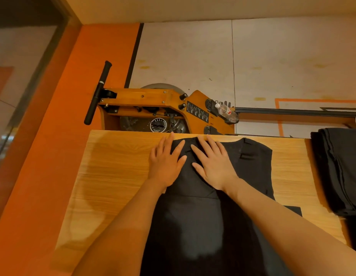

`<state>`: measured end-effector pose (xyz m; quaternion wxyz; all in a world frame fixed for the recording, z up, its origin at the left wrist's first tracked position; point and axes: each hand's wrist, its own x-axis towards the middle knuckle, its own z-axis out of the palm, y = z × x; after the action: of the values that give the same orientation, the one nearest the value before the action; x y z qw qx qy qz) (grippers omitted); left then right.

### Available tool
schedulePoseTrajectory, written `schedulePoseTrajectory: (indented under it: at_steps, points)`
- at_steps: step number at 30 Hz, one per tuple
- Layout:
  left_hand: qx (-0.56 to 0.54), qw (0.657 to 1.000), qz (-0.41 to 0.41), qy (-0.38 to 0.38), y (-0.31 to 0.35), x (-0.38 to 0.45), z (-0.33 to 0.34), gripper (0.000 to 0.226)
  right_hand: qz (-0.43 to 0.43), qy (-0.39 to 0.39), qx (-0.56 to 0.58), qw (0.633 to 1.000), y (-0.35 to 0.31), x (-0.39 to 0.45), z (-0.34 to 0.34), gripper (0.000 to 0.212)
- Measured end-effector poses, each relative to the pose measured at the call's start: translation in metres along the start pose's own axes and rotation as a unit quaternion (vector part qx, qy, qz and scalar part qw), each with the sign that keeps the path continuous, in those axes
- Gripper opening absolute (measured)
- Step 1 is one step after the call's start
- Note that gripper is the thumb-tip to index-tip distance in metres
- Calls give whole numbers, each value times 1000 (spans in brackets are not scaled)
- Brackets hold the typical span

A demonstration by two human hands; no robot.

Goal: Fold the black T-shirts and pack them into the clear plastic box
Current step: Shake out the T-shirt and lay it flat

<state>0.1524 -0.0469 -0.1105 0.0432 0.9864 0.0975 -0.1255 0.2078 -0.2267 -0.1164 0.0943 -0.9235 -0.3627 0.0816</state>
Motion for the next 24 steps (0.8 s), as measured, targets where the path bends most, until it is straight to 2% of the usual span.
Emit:
schedulePoseTrajectory:
  at_steps: [3,10,14,17,20,24]
  points:
    - [7,1000,4,-3,-6,5,3,59,-12,-8,-12,1000,1,15,4,61]
    - [10,1000,-12,15,-6,9,4,69,22,-31,-18,999,6,25,10,69]
    - [37,994,97,33,-7,2,5,71,36,-2,-1,999,5,20,5,70]
    - [61,987,144,20,-9,2,8,71,-4,20,-1,1000,6,5,3,64]
    - [58,990,132,-8,-9,9,5,71,-28,4,-15,999,12,-15,6,64]
    - [48,995,90,-3,2,12,-3,71,49,27,18,998,29,-37,3,65]
